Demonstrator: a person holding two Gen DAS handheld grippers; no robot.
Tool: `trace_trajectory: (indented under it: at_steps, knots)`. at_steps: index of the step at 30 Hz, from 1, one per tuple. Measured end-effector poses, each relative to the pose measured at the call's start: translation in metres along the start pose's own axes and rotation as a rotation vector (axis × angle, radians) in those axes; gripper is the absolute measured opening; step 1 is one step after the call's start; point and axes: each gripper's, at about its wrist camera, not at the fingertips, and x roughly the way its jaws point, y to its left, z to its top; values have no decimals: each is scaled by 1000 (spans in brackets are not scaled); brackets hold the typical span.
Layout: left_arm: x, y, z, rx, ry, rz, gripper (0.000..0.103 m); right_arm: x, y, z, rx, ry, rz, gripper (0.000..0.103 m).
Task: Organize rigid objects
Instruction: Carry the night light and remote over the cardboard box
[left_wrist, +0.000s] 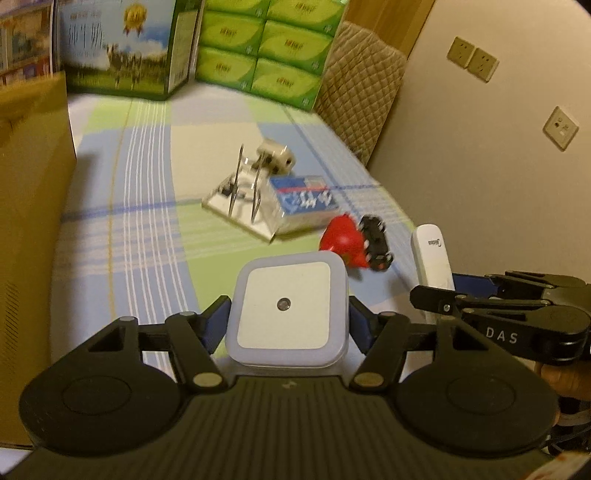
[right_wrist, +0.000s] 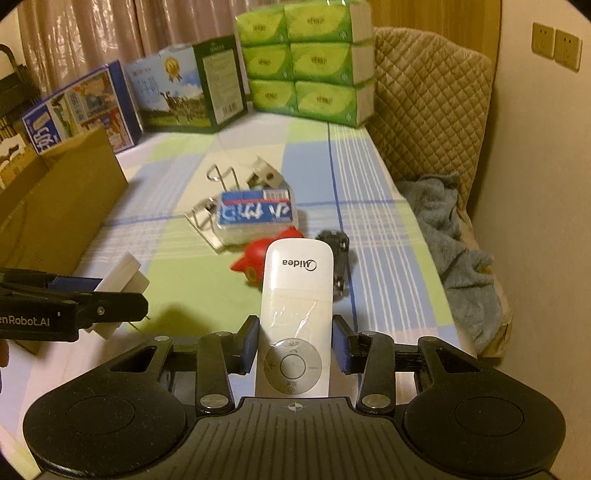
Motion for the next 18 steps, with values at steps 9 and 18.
trace_trajectory:
  at_steps: [9,18]
  knots:
    - [-61,-4,17,48,-94,61,62,-50,29,22,-23,-91,41,38]
    - [-131,31,16,46,-170,176,62,-83,93,43,-78,-159,135,38]
